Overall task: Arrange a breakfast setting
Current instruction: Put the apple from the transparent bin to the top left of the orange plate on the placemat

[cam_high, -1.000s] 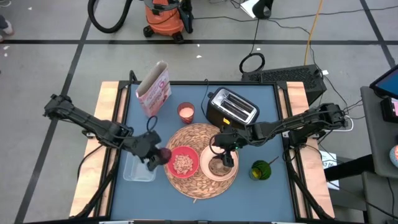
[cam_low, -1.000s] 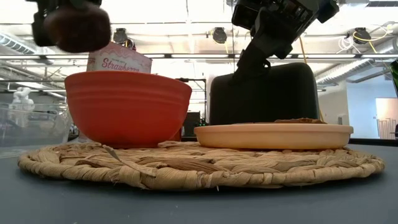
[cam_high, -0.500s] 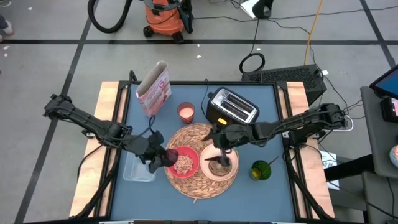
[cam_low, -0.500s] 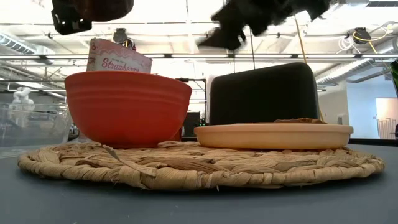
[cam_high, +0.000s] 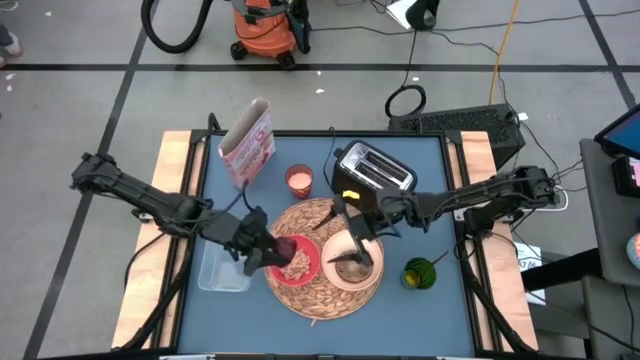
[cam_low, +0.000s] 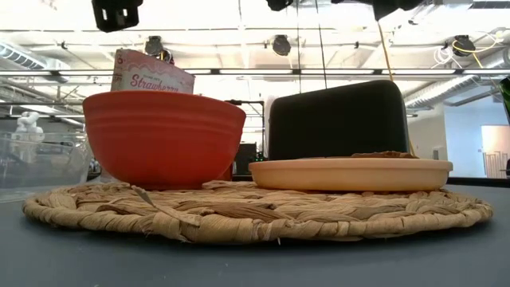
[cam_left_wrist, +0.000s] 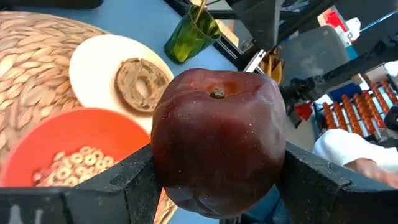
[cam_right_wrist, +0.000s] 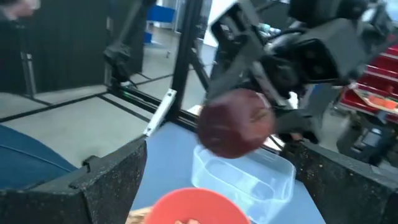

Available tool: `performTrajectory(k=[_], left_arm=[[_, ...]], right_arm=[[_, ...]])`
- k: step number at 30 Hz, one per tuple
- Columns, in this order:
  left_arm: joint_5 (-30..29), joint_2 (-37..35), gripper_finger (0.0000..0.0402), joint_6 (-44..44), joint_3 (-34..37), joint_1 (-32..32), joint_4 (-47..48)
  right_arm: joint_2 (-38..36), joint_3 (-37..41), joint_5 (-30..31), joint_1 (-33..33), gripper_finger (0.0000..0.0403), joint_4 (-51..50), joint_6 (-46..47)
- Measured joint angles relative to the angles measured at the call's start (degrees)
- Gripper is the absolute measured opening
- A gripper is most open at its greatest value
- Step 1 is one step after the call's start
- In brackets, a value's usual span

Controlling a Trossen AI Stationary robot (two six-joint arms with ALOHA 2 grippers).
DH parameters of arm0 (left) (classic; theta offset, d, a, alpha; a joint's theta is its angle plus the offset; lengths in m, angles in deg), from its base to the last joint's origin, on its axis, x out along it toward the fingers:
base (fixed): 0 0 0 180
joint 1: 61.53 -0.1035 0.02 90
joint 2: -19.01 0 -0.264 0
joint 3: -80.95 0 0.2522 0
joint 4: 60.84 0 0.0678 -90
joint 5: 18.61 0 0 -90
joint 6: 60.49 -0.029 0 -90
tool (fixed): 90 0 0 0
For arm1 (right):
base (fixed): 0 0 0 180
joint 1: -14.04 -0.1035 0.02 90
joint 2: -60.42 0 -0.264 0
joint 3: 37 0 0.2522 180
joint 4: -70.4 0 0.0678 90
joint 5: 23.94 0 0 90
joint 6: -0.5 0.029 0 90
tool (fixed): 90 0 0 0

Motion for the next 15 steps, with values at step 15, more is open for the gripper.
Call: performTrajectory(k=[15], left_arm=[[9.4,12.9,0.0266,0.1,0.0,-3.3,-14.9]], right_arm=[[0.0,-0.1,-13.4,3.3,0.0396,-3.2,6.4]])
